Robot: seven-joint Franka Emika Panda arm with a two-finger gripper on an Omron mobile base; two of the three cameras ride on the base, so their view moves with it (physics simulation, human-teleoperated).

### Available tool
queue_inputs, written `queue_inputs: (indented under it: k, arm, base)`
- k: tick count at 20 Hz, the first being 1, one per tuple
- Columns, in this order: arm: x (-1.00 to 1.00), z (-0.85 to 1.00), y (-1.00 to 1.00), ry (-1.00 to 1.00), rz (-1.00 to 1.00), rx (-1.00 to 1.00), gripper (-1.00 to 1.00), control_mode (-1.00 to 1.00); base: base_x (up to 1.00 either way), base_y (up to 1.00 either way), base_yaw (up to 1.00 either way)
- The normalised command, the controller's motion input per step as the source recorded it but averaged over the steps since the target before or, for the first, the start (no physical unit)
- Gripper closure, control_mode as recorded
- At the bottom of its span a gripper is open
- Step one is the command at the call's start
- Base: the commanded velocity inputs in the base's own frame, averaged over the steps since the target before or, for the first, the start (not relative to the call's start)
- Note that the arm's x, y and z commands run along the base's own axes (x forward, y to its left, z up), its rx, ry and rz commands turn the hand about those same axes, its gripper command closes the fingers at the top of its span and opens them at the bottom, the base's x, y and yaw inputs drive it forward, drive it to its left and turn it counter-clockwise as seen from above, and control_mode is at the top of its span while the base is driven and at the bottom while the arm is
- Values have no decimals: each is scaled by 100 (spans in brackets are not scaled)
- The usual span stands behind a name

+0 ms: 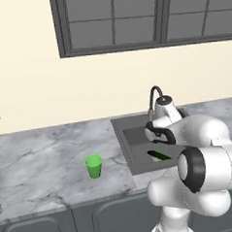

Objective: Remove the cucumber and mushroom from the sink. Then move the bowl and cup from the counter to the sink for washing.

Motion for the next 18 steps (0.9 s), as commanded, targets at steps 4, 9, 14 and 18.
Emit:
queue_inputs:
  k: [4, 9, 14, 18]
  arm:
    - [2, -14, -13, 0, 5, 4, -100, -100]
    - [0, -15, -8, 0, 11, 6, -100, -100]
    - [2, -15, -2, 0, 13, 1, -100, -100]
    - [7, -15, 0, 0, 8, 0, -100, -100]
  base:
    - [0, 0, 0]
    - [0, 0, 0]
    - [0, 0, 0]
    - [0, 0, 0]
